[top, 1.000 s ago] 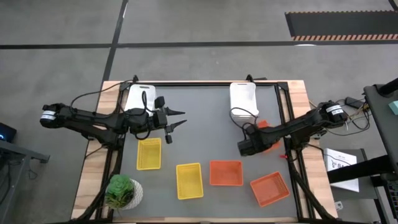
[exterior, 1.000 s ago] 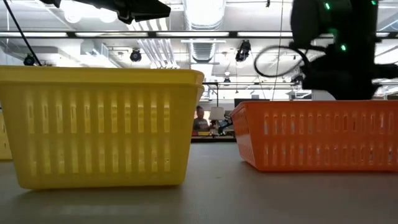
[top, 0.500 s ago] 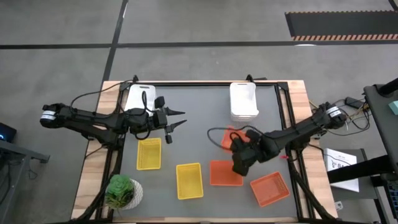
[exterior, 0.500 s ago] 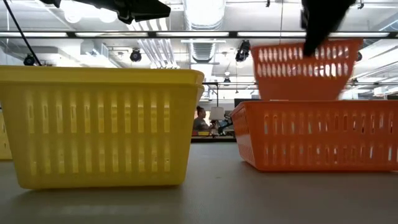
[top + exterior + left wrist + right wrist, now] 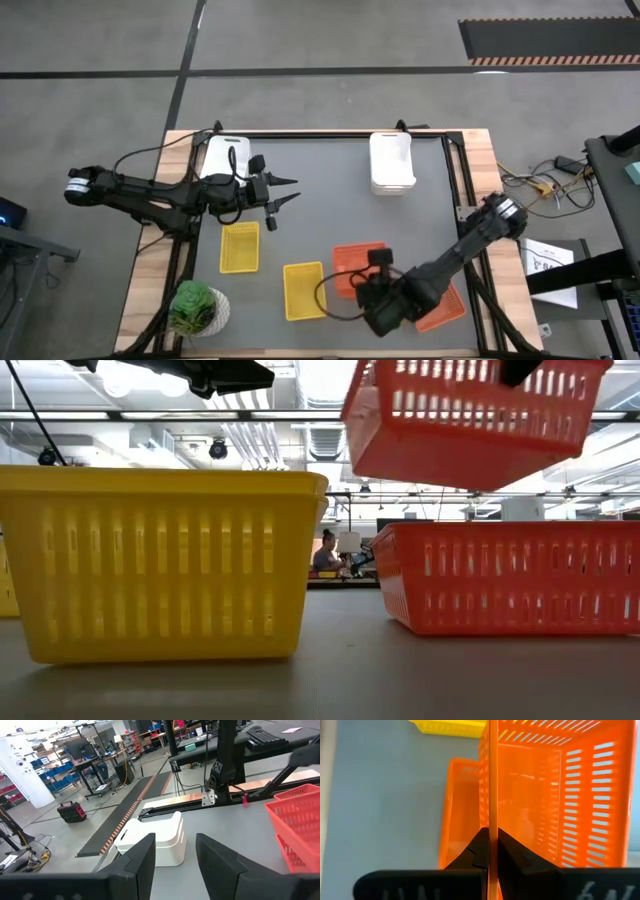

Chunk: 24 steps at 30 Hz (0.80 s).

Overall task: Stack baskets by color
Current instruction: Stack the top orange bin on top of the middle orange bin

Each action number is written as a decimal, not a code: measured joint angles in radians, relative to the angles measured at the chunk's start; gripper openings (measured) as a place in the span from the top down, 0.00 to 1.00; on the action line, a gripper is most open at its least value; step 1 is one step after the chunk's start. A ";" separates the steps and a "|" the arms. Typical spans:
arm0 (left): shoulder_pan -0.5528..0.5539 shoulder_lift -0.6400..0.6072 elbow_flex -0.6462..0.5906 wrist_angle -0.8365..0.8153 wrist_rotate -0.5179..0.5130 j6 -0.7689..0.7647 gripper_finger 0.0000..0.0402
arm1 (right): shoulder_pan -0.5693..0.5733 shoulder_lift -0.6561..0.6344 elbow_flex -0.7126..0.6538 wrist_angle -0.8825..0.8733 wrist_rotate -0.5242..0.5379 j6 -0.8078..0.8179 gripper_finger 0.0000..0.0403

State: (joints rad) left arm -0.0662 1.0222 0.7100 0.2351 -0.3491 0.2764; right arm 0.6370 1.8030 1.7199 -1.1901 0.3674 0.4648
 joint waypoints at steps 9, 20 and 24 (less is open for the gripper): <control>0.001 0.000 0.000 -0.009 0.000 -0.003 0.69 | 0.010 0.162 0.178 -0.155 -0.007 0.123 0.98; 0.000 0.000 0.000 -0.008 0.000 0.001 0.69 | 0.024 0.228 0.236 -0.167 -0.026 0.161 0.98; 0.000 0.000 -0.001 -0.008 0.000 0.001 0.69 | 0.026 0.228 0.215 -0.165 -0.027 0.172 0.98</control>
State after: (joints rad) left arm -0.0658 1.0222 0.7094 0.2268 -0.3489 0.2775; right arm 0.6632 2.0312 1.9348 -1.3553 0.3407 0.6365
